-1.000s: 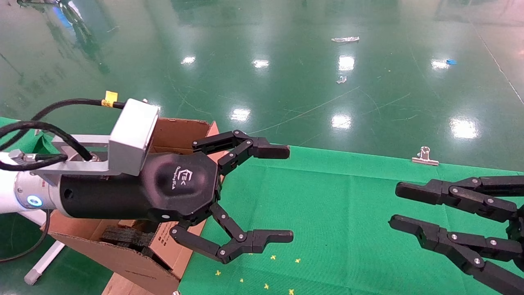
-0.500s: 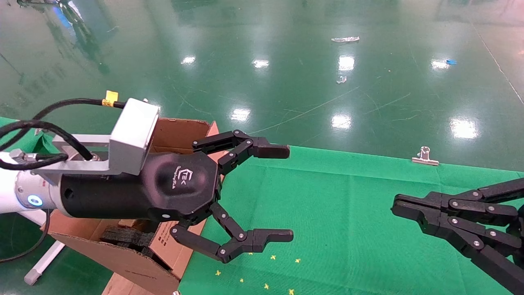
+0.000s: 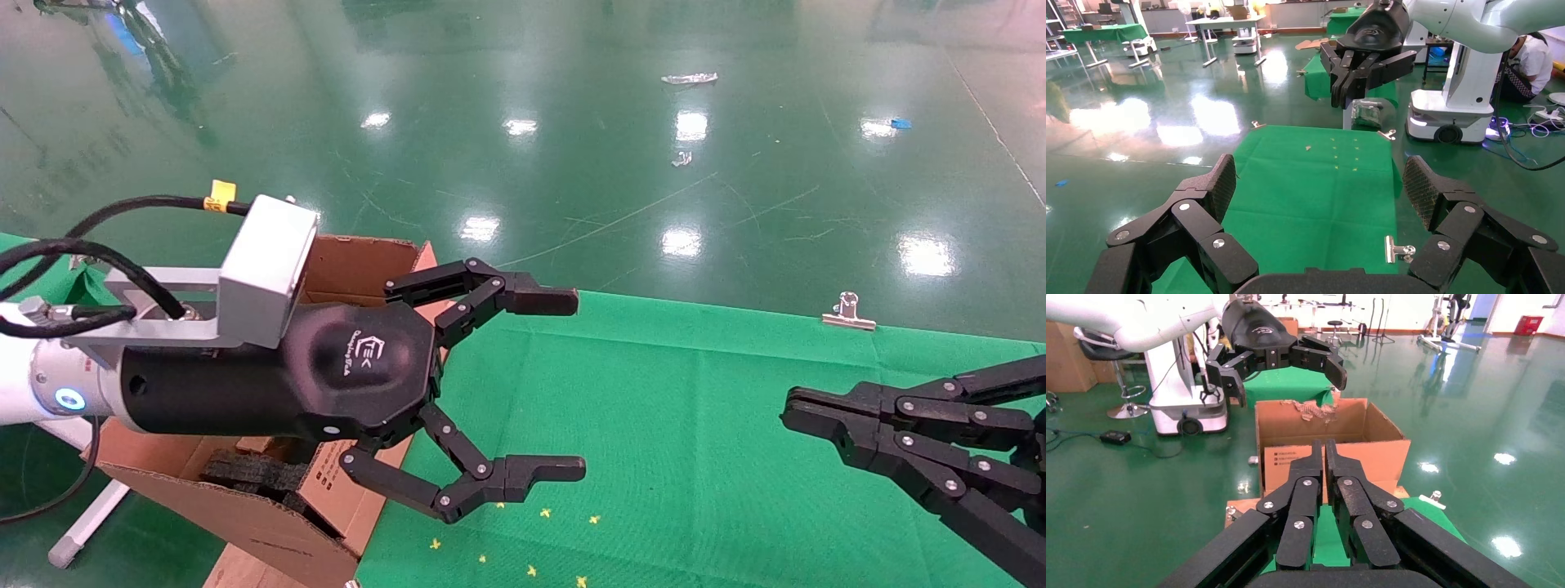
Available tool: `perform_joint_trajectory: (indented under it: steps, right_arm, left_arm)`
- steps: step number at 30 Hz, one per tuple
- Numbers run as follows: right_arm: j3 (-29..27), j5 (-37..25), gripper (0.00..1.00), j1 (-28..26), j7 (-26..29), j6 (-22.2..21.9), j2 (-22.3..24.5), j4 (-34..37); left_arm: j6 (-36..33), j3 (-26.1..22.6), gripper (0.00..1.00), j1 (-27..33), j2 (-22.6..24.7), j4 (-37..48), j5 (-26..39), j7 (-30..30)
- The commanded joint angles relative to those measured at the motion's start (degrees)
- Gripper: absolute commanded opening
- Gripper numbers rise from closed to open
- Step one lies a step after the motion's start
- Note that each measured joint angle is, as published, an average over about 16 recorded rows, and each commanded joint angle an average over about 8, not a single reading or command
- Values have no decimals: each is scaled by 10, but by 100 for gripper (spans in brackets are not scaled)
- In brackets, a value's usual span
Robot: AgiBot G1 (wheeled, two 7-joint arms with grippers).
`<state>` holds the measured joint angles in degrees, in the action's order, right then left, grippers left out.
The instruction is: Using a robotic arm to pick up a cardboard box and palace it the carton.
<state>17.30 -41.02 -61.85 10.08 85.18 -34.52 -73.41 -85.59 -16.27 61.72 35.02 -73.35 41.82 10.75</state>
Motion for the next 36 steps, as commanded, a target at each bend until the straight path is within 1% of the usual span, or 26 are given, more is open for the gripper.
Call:
perform_joint_trajectory:
  steps: [1,36]
  right_arm:
    - [0,0,100,0,0,0,0,0]
    - [0,0,100,0,0,0,0,0]
  left_arm:
    - [0,0,100,0,0,0,0,0]
    - [0,0,100,0,0,0,0,0]
